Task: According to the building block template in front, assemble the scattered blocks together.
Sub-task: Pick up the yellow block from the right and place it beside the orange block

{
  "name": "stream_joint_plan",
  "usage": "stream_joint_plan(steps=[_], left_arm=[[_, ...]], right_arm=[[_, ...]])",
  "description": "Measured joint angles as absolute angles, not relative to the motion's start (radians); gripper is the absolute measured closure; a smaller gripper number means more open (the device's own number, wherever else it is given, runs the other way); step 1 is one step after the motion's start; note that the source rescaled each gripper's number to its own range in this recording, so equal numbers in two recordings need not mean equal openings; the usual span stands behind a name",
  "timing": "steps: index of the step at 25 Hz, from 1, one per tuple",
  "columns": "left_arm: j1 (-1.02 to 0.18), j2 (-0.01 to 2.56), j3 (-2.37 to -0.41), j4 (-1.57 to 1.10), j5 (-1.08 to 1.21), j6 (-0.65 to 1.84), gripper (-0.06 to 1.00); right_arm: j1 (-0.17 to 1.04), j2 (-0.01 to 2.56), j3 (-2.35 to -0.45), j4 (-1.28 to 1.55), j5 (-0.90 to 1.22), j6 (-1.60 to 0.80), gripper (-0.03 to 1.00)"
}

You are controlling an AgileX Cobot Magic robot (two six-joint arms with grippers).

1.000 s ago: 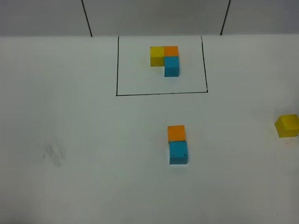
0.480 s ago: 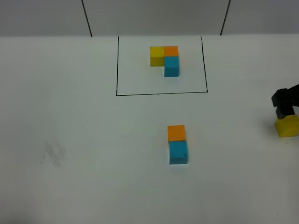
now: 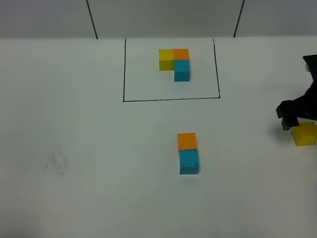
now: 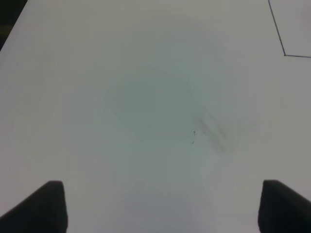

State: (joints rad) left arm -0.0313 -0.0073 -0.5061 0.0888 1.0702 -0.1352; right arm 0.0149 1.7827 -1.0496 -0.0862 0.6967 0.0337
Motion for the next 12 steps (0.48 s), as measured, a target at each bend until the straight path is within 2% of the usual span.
stream_joint_plan(steps=[12], left_arm=[[-0.031,-0.007,-0.506,0.089,1.070,-0.135,0.26]], right_arm=[[0.012,1.909,-1.050,-0.135,0.630,0.047,0.17]])
